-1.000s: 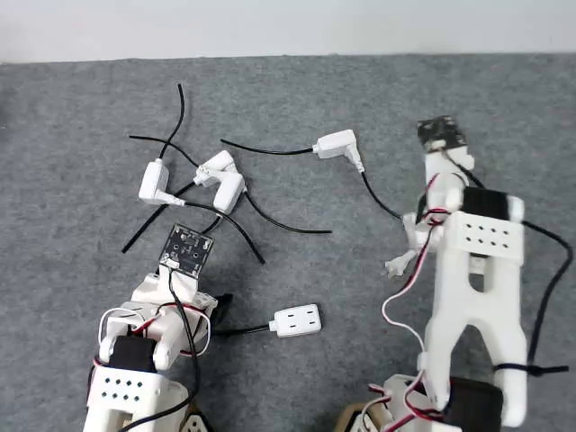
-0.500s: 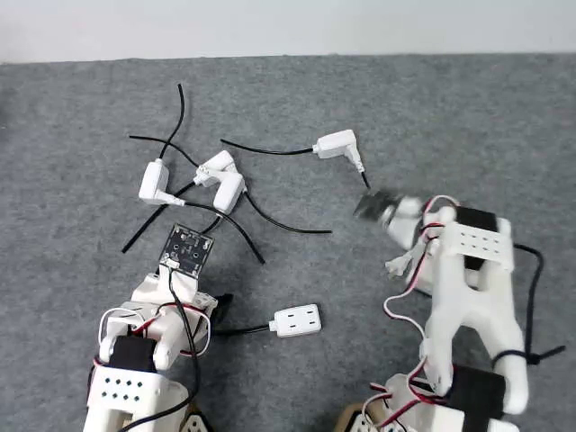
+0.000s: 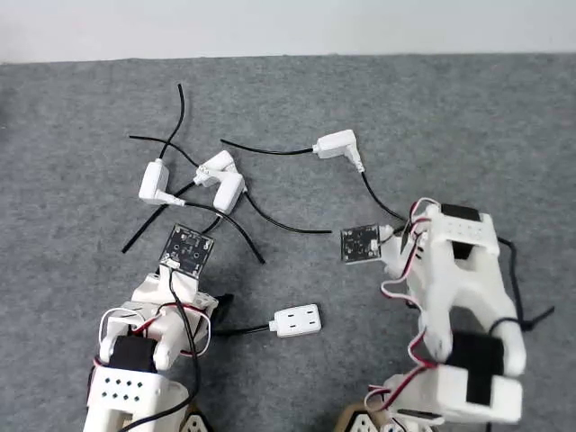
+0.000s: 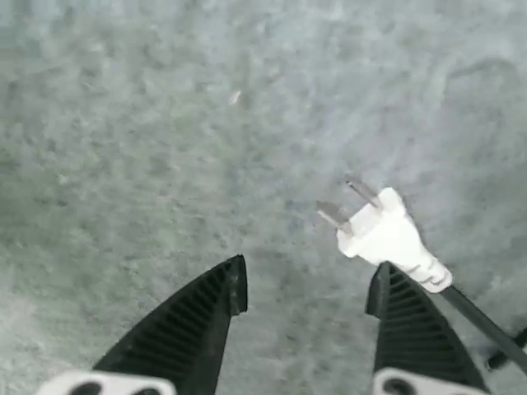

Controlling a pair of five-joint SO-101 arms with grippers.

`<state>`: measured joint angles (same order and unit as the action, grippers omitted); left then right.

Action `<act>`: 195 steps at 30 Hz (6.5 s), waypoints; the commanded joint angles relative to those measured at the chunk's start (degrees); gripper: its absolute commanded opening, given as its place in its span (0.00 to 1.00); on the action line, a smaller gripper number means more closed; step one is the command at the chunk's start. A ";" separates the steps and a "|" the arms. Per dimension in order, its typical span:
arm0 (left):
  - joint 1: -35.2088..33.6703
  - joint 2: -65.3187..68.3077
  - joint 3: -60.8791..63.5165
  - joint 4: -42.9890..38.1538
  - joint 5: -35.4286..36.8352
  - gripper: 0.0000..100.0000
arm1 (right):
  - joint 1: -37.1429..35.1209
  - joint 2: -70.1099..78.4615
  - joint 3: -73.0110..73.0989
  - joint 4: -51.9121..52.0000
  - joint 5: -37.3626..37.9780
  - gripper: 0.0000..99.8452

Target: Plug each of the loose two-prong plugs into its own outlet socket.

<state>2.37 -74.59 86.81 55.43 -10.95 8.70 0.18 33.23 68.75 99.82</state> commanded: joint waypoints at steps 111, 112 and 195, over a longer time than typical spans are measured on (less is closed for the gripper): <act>0.35 -0.53 -0.22 -2.11 0.62 0.28 | -12.88 -5.76 13.71 -18.24 -25.67 0.12; 0.35 -0.53 -0.22 -2.11 0.62 0.28 | -12.88 -5.85 13.71 -18.15 -25.67 0.14; 28.84 -0.62 0.92 -24.53 31.03 0.28 | -20.70 -23.52 5.19 3.56 -42.64 0.01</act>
<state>28.57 -74.68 88.04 32.92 17.63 -10.73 -18.11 42.02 68.92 58.15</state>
